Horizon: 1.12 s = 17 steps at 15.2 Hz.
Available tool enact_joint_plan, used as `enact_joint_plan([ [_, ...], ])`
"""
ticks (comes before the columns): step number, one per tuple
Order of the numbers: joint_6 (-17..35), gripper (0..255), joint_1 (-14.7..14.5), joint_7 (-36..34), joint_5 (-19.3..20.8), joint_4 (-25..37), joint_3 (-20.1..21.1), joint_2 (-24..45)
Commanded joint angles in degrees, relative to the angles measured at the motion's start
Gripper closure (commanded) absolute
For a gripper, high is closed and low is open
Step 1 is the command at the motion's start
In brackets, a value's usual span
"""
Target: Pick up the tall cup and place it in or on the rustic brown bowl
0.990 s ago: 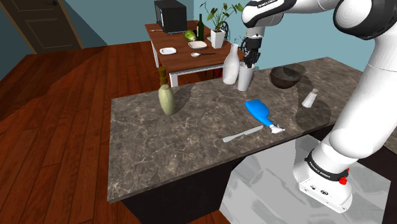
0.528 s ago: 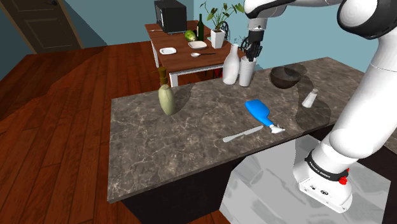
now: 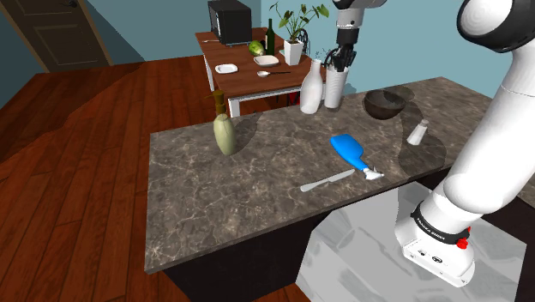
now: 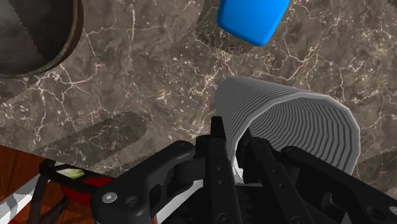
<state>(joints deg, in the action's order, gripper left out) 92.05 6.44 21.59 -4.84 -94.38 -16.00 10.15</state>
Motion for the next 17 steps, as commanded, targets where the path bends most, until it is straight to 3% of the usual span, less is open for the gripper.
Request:
enact_joint_plan([
  [1, -1.69, 255, 0.07, -0.03, 0.01, 1.69, -0.05, 0.01],
  [9, -7.53, 255, 0.29, -0.21, -0.05, 7.85, -0.15, 0.35],
  [17, -10.79, 255, 6.67, 10.19, 0.88, 12.22, -4.42, 1.95],
])
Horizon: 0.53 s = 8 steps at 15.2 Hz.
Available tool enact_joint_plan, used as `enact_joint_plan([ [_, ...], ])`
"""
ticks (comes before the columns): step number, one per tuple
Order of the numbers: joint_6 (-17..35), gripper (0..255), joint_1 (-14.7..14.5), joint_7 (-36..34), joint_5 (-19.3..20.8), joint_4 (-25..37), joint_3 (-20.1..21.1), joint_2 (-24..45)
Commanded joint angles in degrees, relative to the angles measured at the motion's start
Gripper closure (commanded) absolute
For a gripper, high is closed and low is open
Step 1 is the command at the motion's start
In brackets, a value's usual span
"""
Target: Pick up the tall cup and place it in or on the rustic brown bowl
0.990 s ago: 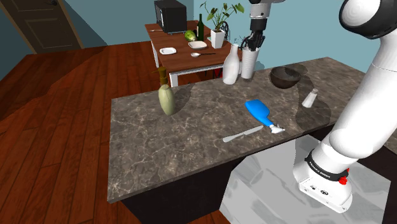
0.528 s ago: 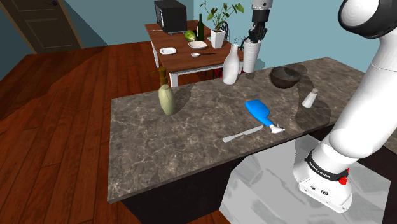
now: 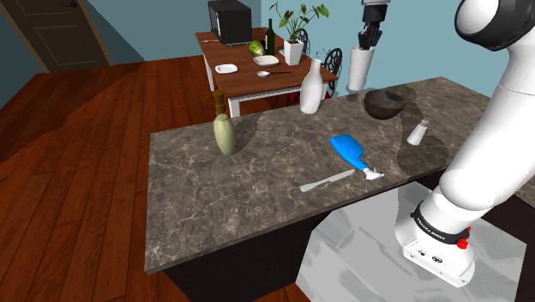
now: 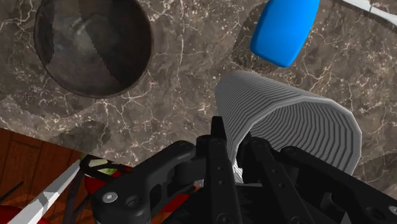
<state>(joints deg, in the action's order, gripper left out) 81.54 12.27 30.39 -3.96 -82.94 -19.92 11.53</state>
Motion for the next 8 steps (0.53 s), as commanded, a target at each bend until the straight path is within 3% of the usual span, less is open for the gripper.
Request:
enact_joint_plan([
  [1, -0.77, 255, 1.71, 2.75, 0.01, 1.70, -1.03, 1.06],
  [8, -4.97, 255, 8.79, 12.45, -0.85, 11.05, -4.40, 6.64],
])
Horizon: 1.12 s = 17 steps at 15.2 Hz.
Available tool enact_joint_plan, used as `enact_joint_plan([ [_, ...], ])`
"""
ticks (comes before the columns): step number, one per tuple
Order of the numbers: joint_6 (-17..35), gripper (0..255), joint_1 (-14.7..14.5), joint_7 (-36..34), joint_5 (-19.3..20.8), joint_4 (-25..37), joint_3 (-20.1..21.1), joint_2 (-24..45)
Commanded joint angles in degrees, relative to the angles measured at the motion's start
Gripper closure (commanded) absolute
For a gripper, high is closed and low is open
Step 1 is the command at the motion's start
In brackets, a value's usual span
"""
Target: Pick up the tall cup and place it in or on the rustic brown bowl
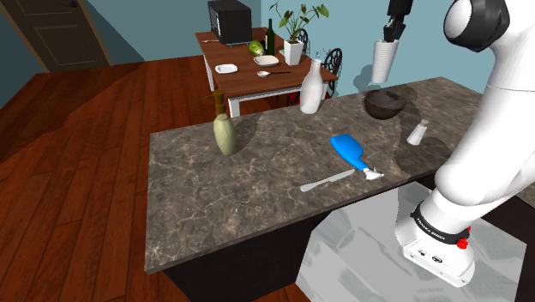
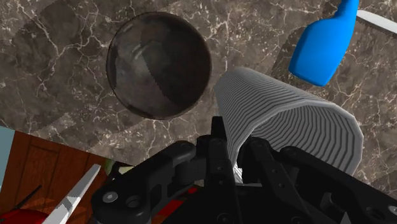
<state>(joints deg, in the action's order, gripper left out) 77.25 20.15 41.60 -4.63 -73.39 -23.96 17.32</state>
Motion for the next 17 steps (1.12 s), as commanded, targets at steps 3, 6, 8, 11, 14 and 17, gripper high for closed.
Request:
enact_joint_plan([
  [3, -3.19, 255, 4.70, 5.42, -1.19, 7.56, -1.52, 4.60],
  [6, -6.53, 255, 9.33, 9.47, -2.72, 15.71, -2.32, 9.52],
  [8, -9.24, 255, 12.69, 11.69, -3.97, 22.21, -2.53, 13.31],
  [11, -5.51, 255, 11.33, 11.51, -3.14, 16.42, -2.63, 11.27],
  [14, -2.23, 255, 10.31, 11.33, -2.58, 11.67, -2.71, 9.81],
  [17, 0.75, 255, 9.52, 11.16, -2.17, 7.62, -2.74, 8.74],
])
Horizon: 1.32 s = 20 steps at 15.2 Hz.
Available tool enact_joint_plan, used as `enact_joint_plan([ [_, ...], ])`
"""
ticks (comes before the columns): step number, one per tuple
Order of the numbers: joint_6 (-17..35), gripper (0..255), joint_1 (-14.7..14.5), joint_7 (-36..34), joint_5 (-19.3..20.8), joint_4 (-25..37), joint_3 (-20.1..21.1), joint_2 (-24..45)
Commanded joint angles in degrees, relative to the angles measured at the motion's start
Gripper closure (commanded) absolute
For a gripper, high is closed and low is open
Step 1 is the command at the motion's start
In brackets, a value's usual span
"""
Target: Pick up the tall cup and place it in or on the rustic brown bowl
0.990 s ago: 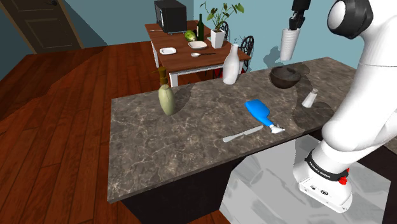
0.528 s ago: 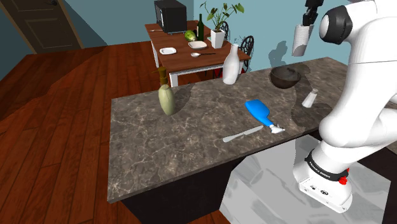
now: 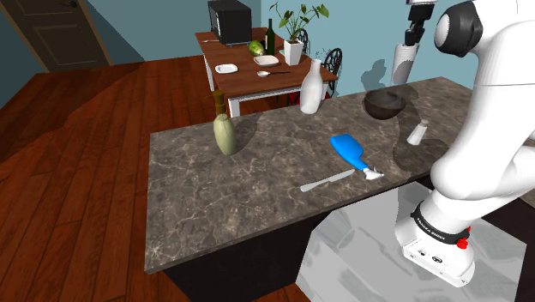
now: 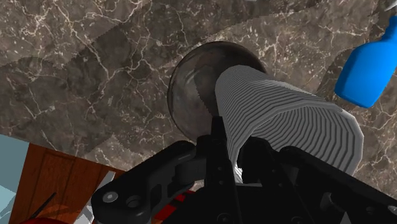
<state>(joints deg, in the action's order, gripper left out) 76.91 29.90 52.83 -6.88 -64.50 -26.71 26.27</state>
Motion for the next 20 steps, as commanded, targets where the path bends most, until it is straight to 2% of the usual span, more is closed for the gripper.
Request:
enact_joint_plan([
  [1, 2.04, 255, -0.45, -0.12, 0.19, -2.51, 0.01, -0.50],
  [14, 12.95, 255, -2.17, -0.55, 0.72, -15.07, 0.19, -2.12],
  [20, 12.95, 255, -2.17, -0.55, 0.72, -15.07, 0.19, -2.12],
])
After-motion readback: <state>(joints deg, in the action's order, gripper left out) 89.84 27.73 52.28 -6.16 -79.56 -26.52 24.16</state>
